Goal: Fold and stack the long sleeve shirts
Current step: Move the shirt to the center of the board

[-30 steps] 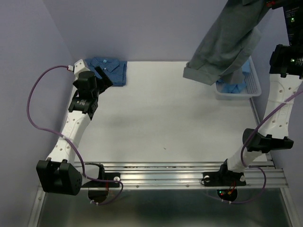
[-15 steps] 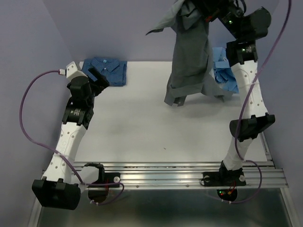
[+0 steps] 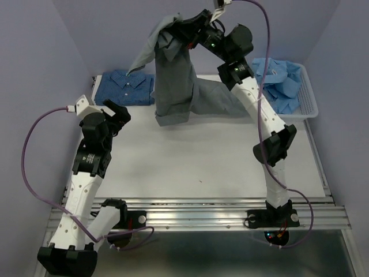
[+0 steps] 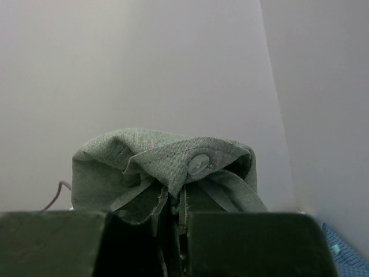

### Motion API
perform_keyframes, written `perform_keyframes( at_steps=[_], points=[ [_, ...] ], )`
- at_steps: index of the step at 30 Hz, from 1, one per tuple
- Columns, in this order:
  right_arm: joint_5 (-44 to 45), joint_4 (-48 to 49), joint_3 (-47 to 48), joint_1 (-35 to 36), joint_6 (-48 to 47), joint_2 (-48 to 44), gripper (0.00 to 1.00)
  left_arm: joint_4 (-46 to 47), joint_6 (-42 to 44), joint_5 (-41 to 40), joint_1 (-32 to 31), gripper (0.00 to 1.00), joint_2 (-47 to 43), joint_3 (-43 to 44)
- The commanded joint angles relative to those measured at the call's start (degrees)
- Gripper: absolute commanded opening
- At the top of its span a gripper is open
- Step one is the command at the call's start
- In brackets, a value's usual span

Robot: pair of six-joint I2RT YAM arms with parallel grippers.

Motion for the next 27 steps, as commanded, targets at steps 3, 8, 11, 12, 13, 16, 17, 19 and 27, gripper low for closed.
perform_keyframes(
  at_steps=[3,8,11,12,13,16,17,19,27],
  points=[
    [8.02,10.69,3.51,4.82,-1.09,1.31,0.01,-2.75,-1.51,-2.56,0.1,0.99,-3.98,-0.51],
    [11.1,17.11,2.18,9.39,-1.0,4.9,0.01,-4.95,-2.48,-4.06,0.1,0.99,-7.49,-1.03],
    [13.3,19.29,7.27,12.03,-1.27,9.56,0.01,-6.18,-3.18,-5.02,0.1,0.99,-9.78,-1.65],
    [14.43,20.36,7.55,12.56,-1.53,10.1,0.01,-6.71,-3.36,-5.2,0.1,0.99,-10.22,-1.82],
    [14.97,21.5,7.38,13.08,-1.79,10.19,0.01,-6.71,-3.62,-5.46,0.1,0.99,-11.18,-1.91],
    [16.46,19.68,4.49,13.62,-4.51,7.57,0.01,-7.06,-3.8,-5.55,0.1,0.99,-12.15,-1.91],
    [17.34,19.58,1.6,13.62,-8.26,3.55,0.01,-7.33,-3.8,-5.55,0.1,0.99,-12.15,-1.83],
    [19.88,19.58,-9.98,12.14,-11.62,-1.47,0.01,-7.42,-3.8,-5.73,0.1,0.99,-11.98,-1.83],
    [3.27,12.91,-52.17,-9.04,-3.54,-27.32,0.25,-4.35,-3.8,-3.01,0.19,0.99,-7.33,-2.09]
  ],
)
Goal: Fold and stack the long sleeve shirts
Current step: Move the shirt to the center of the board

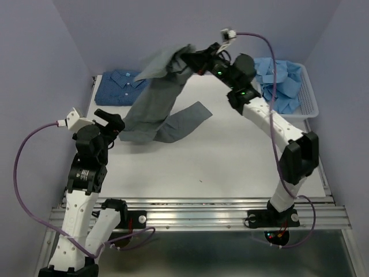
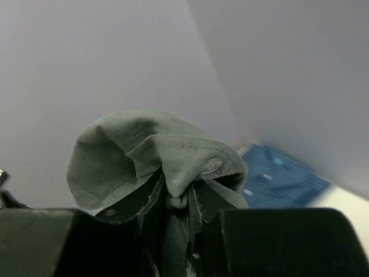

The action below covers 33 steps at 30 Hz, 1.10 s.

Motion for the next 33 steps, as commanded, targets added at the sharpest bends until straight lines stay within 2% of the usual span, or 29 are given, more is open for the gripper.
perform_keyframes(
  at_steps=[1,2,3,4,5,6,7,8,9,12,16,20,23,24,26,30,33],
  points=[
    [-14.14,-0.84,-15.15,-14.41,0.74,-13.62,0.42,3.92,-0.15,1.33,0.19,0.99,4.19,-0.8],
    [-16.53,-6.6,-22.15,-15.64,-4.58,-17.65,0.47,4.71,-0.06,1.85,0.19,0.99,5.25,-0.71],
    [-17.16,-10.57,-25.18,-16.18,-9.33,-19.78,0.54,4.98,0.29,2.29,0.19,0.99,6.22,-0.54],
    [-16.04,-20.45,-27.38,-16.18,-14.95,-21.8,0.69,5.24,0.55,3.16,0.19,0.99,8.67,-0.45],
    [-13.59,-24.81,-30.62,-16.18,-21.01,-25.21,0.8,5.42,0.82,3.69,0.19,0.99,10.08,-0.01],
    [-4.69,-28.51,-31.44,-16.18,-22.99,-26.64,0.95,5.42,1.34,4.13,0.19,0.99,12.79,0.25],
    [1.49,-34.37,-32.67,-16.18,-24.75,-29.44,1.0,5.42,1.61,5.1,0.19,0.99,14.04,0.52],
    [6.42,-35.82,-33.29,-16.18,-25.11,-30.68,1.0,5.59,1.96,5.72,0.19,0.99,15.36,0.52],
    [15.96,-36.97,-33.55,-16.18,-25.64,-31.83,1.0,5.94,2.14,6.42,0.19,0.99,17.81,0.52],
    [23.15,-40.49,-33.12,-16.18,-27.13,-34.21,1.0,8.4,3.54,12.12,0.1,0.99,21.16,0.6],
    [22.38,-44.26,-31.37,-16.18,-27.32,-33.6,1.0,13.14,5.21,23.01,-0.68,0.99,28.09,1.04],
    [25.19,-47.35,-29.95,-16.18,-27.4,-31.14,1.0,15.52,5.48,26.11,-3.41,0.99,34.95,2.8],
    [21.61,-47.79,-29.78,-16.18,-27.23,-29.12,1.0,17.19,5.74,29.0,-6.04,0.99,40.32,4.29],
    [17.59,-47.71,-29.69,-16.18,-26.96,-28.42,1.0,18.33,5.92,31.01,-7.01,0.99,42.68,4.65],
    [16.67,-47.53,-29.17,-14.52,-26.35,-25.78,1.0,19.3,5.66,32.0,-7.63,0.99,44.89,4.91],
    [25.86,-47.61,-28.29,-9.17,-26.34,-20.96,1.0,19.83,5.13,33.49,-8.24,0.98,50.51,5.7],
    [28.88,-47.0,-29.16,-8.62,-25.03,-19.28,1.0,21.67,5.48,33.32,-8.95,0.98,52.37,6.32]
  ],
)
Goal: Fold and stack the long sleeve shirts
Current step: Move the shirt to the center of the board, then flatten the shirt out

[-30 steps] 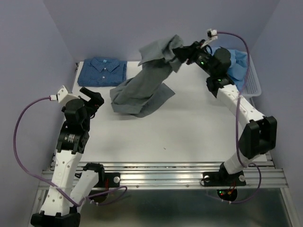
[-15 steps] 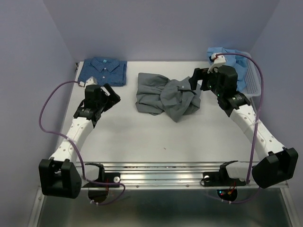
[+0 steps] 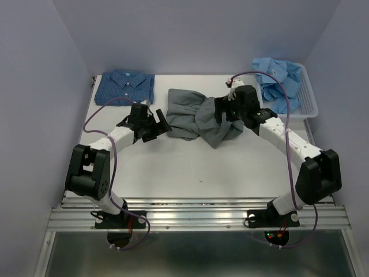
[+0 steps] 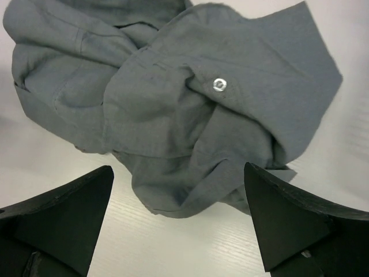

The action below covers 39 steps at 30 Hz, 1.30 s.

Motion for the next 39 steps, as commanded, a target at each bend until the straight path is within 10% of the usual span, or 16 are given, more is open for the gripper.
perform_keyframes(
  at_steps=[1,10,19,27,39],
  points=[
    [5.5,0.82,1.59,1.52,1.27,1.25,1.0,4.21,0.89,1.78,-0.73,0.98,2.2,3.83],
    [11.2,3.98,0.79,1.52,-0.58,4.06,1.0,9.75,1.86,2.39,-1.61,0.85,13.27,8.31],
    [14.46,4.51,5.8,0.9,-1.72,11.97,1.0,11.69,2.73,7.4,-2.66,0.0,19.27,14.2],
    [17.97,6.27,11.52,-3.05,-0.93,18.92,0.77,12.04,5.11,2.66,-2.66,0.0,13.65,14.37],
    [19.65,8.38,8.8,-3.58,-3.65,17.78,0.91,10.28,7.92,-5.6,-2.23,0.0,-0.94,11.57]
  ],
)
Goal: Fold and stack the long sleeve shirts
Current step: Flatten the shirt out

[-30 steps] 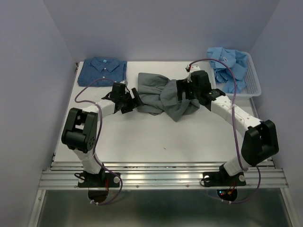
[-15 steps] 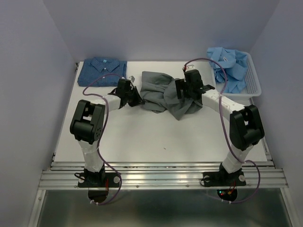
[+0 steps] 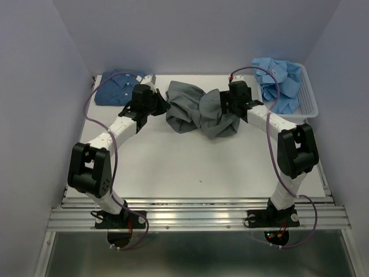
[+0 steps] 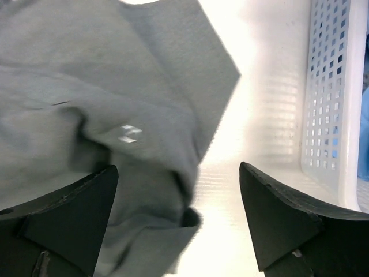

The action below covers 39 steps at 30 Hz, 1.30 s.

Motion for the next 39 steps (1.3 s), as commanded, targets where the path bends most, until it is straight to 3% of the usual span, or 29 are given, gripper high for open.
perform_keyframes(
  at_steps=[1,3,6,10,12,13,17,18,25,31,39],
  points=[
    [-0.41,3.88,-0.56,-0.41,-1.05,-1.59,0.91,0.49,2.24,-4.05,0.35,0.0,-6.6,-1.33],
    [-5.06,5.54,-1.44,-0.94,-1.4,-0.45,0.92,-0.21,3.02,-4.4,0.35,0.0,-7.58,-1.42],
    [-20.49,9.93,-1.97,-1.47,-1.49,1.65,0.92,-1.09,3.64,-4.93,0.35,0.0,-8.46,-1.25],
    [-30.55,13.19,0.4,-1.47,-1.15,5.61,0.91,-2.41,3.82,-6.51,0.53,0.0,-8.37,-0.72],
    [-33.81,13.64,2.77,-1.47,-0.62,8.43,0.85,-2.76,3.82,-6.95,0.53,0.0,-8.46,-0.63],
    [-34.52,13.81,3.39,-1.47,0.08,9.22,0.67,-2.85,3.91,-7.39,0.62,0.0,-8.72,-0.55],
    [-31.03,16.44,2.69,-1.47,3.6,6.43,0.13,-4.08,3.82,-9.49,1.14,0.0,-9.95,0.33],
    [-29.18,17.06,2.08,-1.47,4.13,3.19,0.1,-4.34,3.73,-10.11,1.32,0.0,-10.39,0.6],
    [-12.66,15.93,0.4,-4.71,14.65,-15.17,0.01,-6.8,4.7,-15.29,4.83,0.0,-16.27,10.23],
    [-10.28,12.24,2.95,-10.16,23.8,-27.75,0.01,-6.9,8.3,-18.47,6.07,0.0,-22.16,23.33],
    [-13.94,14.6,2.6,-10.17,18.38,-40.94,0.01,-1.9,12.34,-19.78,5.98,0.0,-31.74,26.09]
  ],
)
